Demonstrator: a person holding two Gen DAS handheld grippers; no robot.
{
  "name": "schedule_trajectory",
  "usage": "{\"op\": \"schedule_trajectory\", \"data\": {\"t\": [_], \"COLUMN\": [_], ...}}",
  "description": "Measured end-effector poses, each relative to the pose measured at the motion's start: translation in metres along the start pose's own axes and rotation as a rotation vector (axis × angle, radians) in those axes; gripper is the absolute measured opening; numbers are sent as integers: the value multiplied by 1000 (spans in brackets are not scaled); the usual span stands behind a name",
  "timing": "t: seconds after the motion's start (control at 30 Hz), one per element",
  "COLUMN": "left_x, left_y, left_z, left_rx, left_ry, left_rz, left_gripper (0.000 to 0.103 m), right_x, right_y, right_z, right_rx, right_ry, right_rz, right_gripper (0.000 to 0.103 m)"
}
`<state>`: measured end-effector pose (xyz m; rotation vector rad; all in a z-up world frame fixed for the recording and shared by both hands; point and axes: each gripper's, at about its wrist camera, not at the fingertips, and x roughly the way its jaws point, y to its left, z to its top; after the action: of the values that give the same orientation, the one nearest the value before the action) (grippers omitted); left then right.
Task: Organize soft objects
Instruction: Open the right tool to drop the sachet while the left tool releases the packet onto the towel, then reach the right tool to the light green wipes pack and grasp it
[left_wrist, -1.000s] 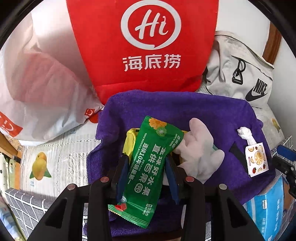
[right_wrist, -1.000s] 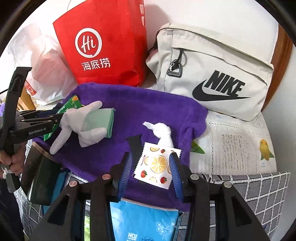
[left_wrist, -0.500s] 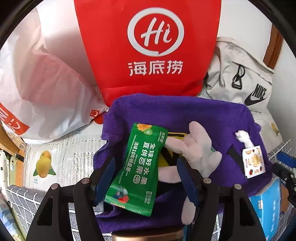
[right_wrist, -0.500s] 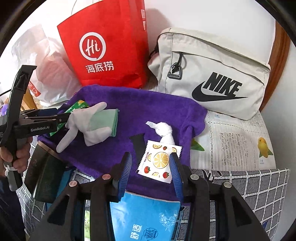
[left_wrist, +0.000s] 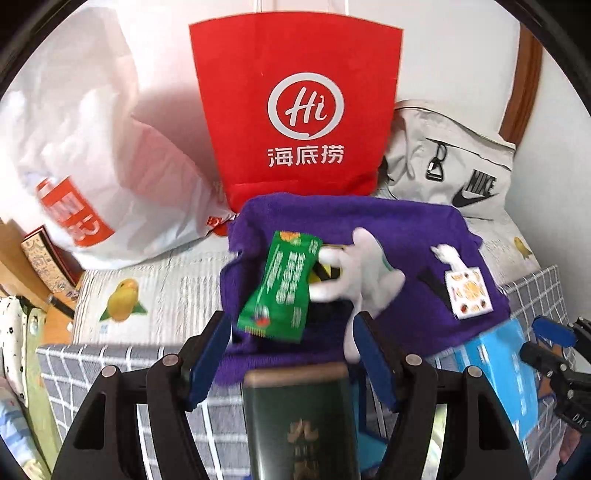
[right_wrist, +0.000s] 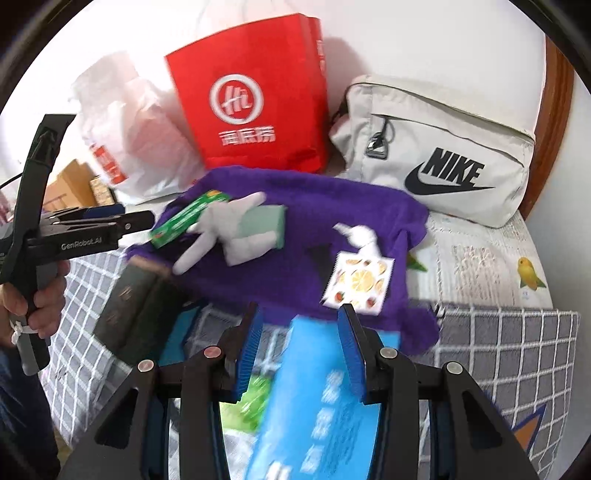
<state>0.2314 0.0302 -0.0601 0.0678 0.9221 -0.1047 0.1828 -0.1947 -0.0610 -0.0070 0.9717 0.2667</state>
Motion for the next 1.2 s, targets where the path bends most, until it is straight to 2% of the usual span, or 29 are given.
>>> {"op": "schedule_trajectory", "data": {"t": [0.17, 0.4, 0.6, 0.63, 0.73, 0.77, 1.0, 1.2], "left_x": [-27, -50, -57, -58, -60, -60, -59, -62], "left_y": [6, 18, 32, 34, 41, 43, 49, 53], "left_z": [-29, -69, -94, -98, -106, -109, -118, -124], "left_rx": [-23, -67, -111, -114, -126, -129, -150, -158], "left_ry": [-1, 12, 28, 31, 34, 36, 43, 41], "left_rz": [-4, -8, -24, -25, -29, -28, -36, -42], "left_gripper": [67, 67, 67, 67, 67, 67, 67, 67], "right_x": [-12, 0, 26, 31, 44, 46, 24, 12], "right_y": [29, 67, 92, 94, 99, 100, 112, 134], "right_z": [-27, -65, -81, -82, -87, -89, -91, -99], "right_rx": [-45, -95, -143, -149, -159, -157, -179, -211], "right_ry": [11, 78, 126, 136, 157, 155, 97, 116], "right_rz": [42, 107, 91, 85, 50, 43, 69, 138], "right_gripper": [45, 46, 45, 40, 9, 7, 3, 3]}}
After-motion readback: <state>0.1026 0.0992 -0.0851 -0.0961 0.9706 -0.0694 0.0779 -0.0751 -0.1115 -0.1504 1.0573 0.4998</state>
